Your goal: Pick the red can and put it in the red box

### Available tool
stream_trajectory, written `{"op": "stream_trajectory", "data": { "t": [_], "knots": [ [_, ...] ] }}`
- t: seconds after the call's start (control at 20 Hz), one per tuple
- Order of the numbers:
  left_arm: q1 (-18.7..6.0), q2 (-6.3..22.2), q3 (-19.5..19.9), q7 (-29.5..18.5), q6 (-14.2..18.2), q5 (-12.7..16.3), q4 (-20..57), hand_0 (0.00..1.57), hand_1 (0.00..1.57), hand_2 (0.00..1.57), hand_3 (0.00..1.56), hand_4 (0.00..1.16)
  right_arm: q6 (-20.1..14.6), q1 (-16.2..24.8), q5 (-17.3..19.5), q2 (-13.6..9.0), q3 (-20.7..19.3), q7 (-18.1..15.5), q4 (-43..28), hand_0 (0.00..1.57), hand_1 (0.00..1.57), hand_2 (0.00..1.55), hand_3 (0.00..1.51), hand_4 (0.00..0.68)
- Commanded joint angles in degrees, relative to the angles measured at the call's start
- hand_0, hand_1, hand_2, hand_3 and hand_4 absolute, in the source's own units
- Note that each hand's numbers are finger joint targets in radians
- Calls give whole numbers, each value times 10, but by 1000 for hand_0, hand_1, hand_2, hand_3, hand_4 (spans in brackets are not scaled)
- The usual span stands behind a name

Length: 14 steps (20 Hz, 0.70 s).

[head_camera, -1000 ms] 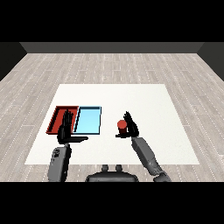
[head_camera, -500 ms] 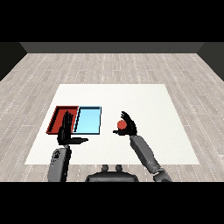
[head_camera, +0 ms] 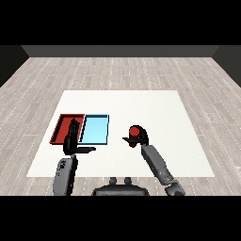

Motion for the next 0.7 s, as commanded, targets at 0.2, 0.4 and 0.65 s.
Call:
{"op": "stream_trajectory", "data": {
  "t": [0.2, 0.4, 0.65],
  "knots": [
    [24, 0, -4, 17, -2, 5, -37, 0, 0, 0, 0, 0, 5, -2, 20, 7, -26, 26, -12, 1571, 1571, 1488, 1429, 583],
    [21, -17, -25, -7, 15, -24, -17, 0, 0, 0, 0, 0, -13, 27, 47, 6, -14, 46, -56, 1571, 1571, 1487, 1427, 582],
    [28, -16, -24, -5, 18, -29, -31, 0, 0, 0, 0, 0, -36, 29, 54, -4, -8, 75, -138, 1571, 1571, 1480, 1407, 590]
  ]
}}
